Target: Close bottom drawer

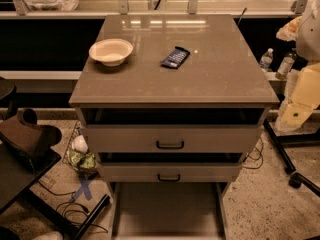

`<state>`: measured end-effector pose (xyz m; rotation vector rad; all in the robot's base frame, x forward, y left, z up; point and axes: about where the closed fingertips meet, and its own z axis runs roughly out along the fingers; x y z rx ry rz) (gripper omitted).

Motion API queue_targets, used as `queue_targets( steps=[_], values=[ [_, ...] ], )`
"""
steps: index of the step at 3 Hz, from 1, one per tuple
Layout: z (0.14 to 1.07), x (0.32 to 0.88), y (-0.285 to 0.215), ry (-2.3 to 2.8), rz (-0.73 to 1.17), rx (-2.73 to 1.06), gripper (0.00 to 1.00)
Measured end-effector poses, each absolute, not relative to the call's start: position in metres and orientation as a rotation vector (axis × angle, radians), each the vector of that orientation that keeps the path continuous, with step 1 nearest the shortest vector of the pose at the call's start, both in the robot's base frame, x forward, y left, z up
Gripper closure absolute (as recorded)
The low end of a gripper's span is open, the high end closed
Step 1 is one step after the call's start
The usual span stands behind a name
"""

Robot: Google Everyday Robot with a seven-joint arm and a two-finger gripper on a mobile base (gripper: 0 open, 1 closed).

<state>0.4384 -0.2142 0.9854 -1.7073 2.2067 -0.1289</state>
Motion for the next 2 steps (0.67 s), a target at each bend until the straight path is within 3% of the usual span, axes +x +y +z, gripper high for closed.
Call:
queue_targets(
  steps=[2],
  values=[
    [0.960, 0.428, -0.228, 2.189, -0.152, -1.657, 0.00]
  ],
)
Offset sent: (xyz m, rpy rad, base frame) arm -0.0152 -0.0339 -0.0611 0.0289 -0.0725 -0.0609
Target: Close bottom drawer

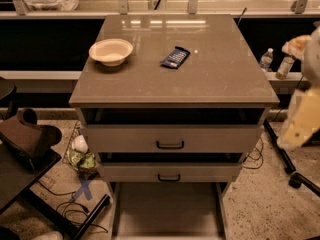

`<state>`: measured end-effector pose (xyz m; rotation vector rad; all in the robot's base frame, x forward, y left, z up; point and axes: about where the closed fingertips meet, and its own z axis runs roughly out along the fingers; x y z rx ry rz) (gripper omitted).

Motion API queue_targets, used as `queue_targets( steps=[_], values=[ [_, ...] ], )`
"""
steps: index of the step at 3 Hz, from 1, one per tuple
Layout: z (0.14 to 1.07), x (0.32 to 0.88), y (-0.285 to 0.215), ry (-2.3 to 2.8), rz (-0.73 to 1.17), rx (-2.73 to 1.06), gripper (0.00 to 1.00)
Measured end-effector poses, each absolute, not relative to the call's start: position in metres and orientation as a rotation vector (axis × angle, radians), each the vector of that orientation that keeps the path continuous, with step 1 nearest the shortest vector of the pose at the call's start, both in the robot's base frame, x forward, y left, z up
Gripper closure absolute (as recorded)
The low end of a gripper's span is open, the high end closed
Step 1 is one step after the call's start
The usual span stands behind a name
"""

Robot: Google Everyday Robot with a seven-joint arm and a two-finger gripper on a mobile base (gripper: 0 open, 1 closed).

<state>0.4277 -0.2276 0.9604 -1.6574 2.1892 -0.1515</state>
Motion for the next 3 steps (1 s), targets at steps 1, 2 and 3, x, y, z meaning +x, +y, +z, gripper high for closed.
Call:
queue_targets(
  steps=[1, 2, 3],
  values=[
    [0.922, 0.412, -0.249, 2.138, -0.180, -1.635, 0.00],
    [0.874, 0.391, -0.266, 2.076, -0.193, -1.635, 0.00],
    [0.828, 0.373, -0.286, 2.013, -0.248, -1.669, 0.00]
  ],
)
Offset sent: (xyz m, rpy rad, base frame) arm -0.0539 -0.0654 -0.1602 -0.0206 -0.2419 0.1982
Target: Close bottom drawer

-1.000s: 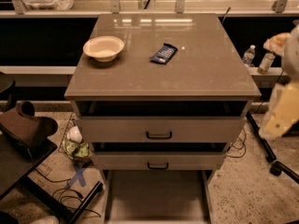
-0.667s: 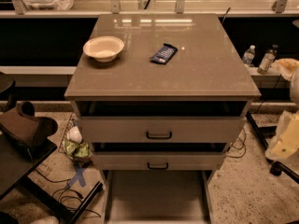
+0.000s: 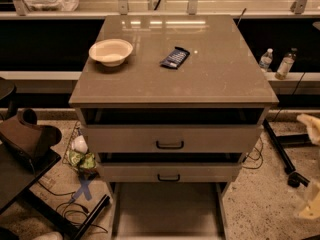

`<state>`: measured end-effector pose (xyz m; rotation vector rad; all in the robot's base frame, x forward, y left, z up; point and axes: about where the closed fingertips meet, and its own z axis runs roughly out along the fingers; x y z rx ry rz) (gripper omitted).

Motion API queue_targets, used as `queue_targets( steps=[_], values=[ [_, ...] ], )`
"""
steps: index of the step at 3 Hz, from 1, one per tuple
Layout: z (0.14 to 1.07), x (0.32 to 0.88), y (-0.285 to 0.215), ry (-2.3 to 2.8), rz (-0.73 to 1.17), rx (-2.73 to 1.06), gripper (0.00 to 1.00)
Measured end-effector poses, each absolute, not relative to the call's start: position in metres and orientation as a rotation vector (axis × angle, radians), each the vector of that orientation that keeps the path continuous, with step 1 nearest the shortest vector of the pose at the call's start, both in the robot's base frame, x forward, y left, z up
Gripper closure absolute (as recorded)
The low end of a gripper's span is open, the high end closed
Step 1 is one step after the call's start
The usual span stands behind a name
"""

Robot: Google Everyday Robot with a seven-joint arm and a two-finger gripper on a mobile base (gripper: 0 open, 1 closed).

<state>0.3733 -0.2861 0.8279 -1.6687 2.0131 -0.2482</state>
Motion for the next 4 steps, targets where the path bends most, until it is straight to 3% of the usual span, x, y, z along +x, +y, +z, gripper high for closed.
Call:
queue_targets(
  steps=[4],
  values=[
    [0.714, 0.338, -0.312, 2.009, -0.306, -1.697, 0.00]
  ],
)
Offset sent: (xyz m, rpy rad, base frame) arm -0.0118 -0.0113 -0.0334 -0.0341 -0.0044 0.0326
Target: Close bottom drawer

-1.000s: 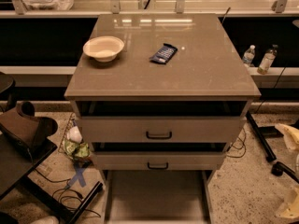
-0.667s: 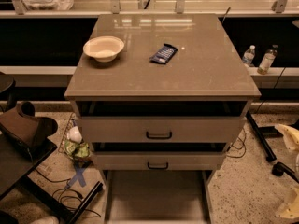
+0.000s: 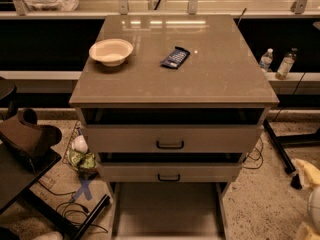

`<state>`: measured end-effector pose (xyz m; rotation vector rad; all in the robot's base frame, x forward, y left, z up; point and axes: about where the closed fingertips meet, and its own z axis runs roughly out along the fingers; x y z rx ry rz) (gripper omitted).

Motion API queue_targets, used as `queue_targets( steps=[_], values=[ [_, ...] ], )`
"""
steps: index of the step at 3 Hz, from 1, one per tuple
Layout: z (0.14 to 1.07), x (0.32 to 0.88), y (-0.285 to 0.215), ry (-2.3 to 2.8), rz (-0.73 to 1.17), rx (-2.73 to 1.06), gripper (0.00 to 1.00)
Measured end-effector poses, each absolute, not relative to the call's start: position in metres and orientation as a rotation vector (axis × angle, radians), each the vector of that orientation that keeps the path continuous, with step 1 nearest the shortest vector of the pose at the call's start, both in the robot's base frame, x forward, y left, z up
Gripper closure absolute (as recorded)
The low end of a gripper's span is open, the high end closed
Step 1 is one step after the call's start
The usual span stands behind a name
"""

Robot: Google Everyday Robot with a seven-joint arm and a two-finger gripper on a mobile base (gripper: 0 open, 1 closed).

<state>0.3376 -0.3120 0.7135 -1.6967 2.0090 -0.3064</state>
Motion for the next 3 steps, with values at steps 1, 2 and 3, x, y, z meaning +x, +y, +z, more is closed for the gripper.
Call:
queue_targets(
  steps=[1, 2, 3],
  values=[
    [0.657, 0.323, -0.320, 1.997, -0.267, -1.629, 0.00],
    [0.607, 0.312, -0.327, 1.945, -0.241, -1.610, 0.00],
    [0.561, 0.307, -0.330, 1.890, -0.214, -1.638, 0.00]
  ],
)
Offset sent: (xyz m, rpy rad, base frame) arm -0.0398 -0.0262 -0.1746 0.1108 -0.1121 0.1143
